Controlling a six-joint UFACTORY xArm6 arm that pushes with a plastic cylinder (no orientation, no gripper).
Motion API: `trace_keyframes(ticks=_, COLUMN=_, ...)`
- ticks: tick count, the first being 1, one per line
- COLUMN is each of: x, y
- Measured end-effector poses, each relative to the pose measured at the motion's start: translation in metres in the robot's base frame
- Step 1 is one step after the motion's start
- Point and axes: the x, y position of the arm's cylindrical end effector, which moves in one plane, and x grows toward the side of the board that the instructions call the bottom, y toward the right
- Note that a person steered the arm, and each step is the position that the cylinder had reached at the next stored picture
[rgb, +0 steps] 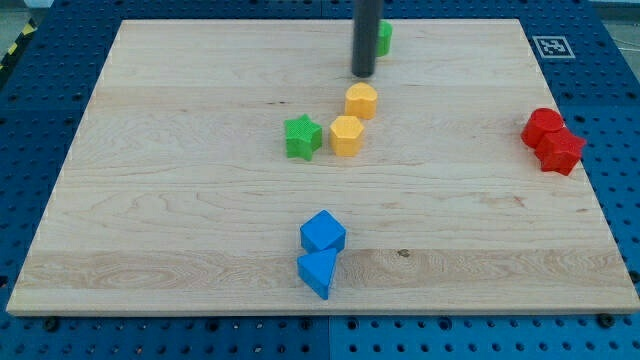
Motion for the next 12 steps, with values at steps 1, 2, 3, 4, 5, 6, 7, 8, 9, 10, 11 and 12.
trace_keyframes(ticks=1, x=0.001, y=0.034)
trace_keyframes(ticks=2, x=0.001, y=0.043)
trace_keyframes(ticks=3, x=-0.005, y=0.048)
trace_keyframes(ticks=4, x=-0.007, y=0.104)
trace_keyframes(ticks=5, x=-0.007, y=0.159)
trace_keyframes(ticks=6, x=-0.035, y=0.157)
trace_keyframes(ticks=7, x=-0.090, y=0.119)
trace_keyframes(ticks=8, x=-0.115, y=0.093)
trace_keyframes(ticks=9, x=-0.111, y=0.090)
trace_keyframes(ticks=10, x=-0.108, y=0.077)
trace_keyframes(ticks=11, x=-0.108, y=0.050)
trace_keyframes(ticks=12, x=-0.108, y=0.024)
